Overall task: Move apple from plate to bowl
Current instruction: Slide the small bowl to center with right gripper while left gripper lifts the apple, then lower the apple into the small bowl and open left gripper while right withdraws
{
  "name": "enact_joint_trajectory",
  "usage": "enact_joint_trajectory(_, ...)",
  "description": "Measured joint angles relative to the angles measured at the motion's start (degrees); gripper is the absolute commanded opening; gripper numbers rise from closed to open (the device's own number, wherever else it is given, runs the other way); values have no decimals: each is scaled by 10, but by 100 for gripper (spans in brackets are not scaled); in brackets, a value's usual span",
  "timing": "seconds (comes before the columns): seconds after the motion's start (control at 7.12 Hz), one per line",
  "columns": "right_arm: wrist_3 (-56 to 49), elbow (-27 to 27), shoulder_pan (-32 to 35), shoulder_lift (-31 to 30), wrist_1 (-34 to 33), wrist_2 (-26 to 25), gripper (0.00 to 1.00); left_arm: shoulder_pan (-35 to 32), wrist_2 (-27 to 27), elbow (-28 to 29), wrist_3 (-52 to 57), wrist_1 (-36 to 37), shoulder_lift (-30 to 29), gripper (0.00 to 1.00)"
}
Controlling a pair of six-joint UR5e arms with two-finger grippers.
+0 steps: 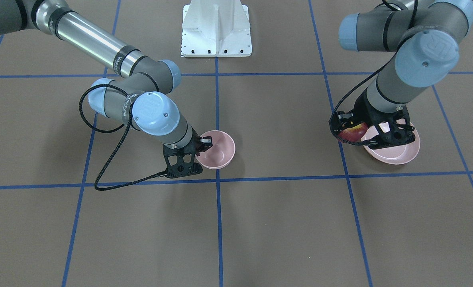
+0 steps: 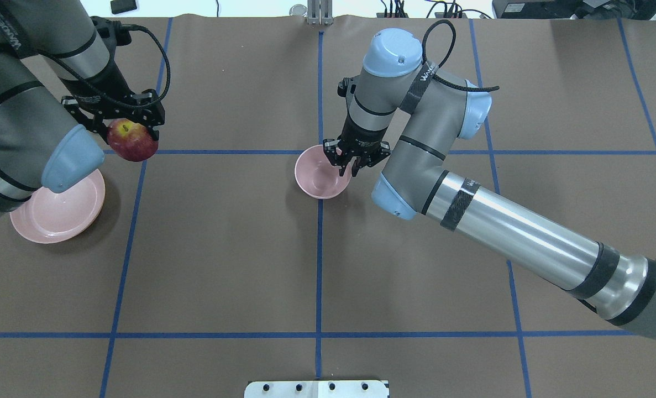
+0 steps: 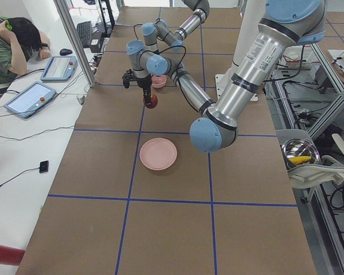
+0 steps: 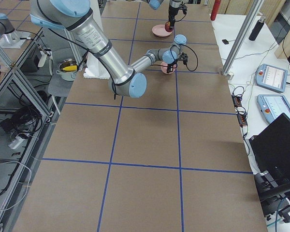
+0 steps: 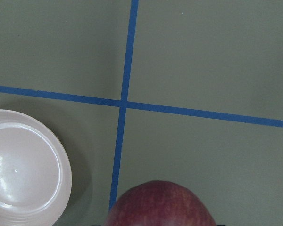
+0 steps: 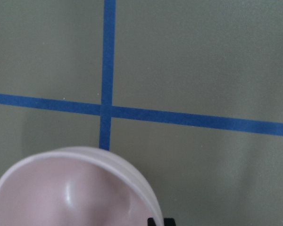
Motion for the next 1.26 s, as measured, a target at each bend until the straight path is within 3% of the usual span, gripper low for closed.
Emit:
enact_joint_trajectory(0.42,20,6,50,6,-7,49,100,59,1,20,-137,-45,-65,0)
enact_joint_trajectory(0.7,13,30,101,-37,-22,84,100,98,5,97,-222,-109,-139,0)
enact_joint_trajectory(1.26,-112,65,183,-140,-61,77,100,139,26,250,-260,-210,-237,0)
